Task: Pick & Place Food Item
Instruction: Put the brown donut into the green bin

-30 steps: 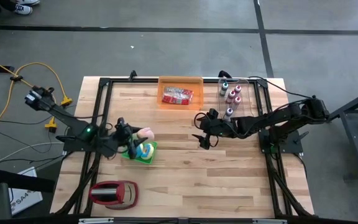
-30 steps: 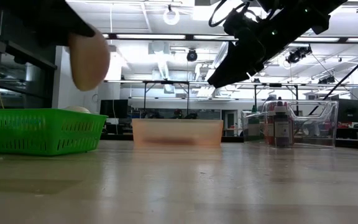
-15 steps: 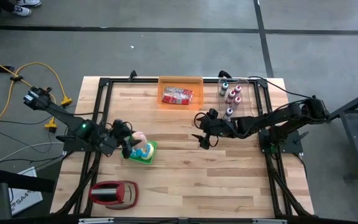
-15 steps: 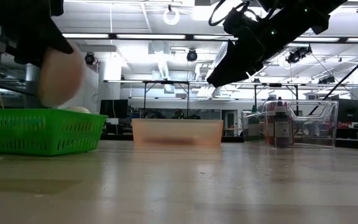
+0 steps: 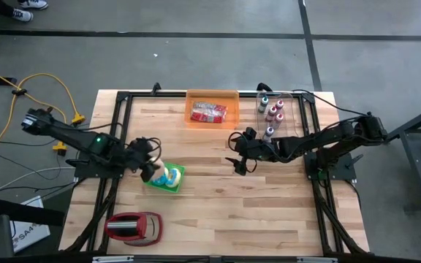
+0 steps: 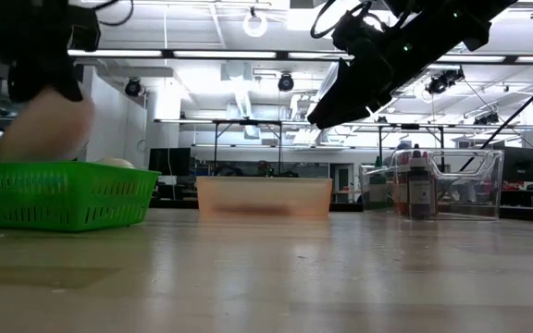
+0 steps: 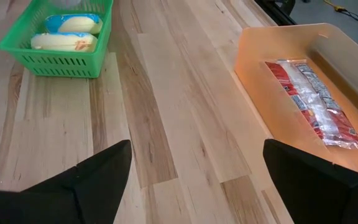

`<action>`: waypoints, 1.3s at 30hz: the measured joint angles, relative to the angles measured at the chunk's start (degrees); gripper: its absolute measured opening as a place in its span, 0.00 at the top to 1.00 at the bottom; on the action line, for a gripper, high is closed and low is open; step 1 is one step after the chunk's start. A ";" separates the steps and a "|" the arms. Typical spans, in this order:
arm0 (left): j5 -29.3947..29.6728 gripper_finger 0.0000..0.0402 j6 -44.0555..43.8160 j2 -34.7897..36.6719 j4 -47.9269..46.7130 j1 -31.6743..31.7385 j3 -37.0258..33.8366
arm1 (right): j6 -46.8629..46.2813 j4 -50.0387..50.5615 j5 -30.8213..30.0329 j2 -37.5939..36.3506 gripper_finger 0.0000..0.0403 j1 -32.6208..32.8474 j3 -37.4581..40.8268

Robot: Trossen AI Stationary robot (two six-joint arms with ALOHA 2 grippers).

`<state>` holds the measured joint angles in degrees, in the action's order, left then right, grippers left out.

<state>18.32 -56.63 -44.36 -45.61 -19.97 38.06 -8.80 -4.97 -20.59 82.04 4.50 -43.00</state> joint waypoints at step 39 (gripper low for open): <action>-18.18 0.35 10.94 -7.23 3.03 13.42 0.07 | 0.00 -0.01 0.01 0.00 0.12 0.01 0.00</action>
<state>0.14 -45.69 -51.59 -42.59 -6.55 38.13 -8.80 -4.97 -20.58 82.04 4.51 -43.00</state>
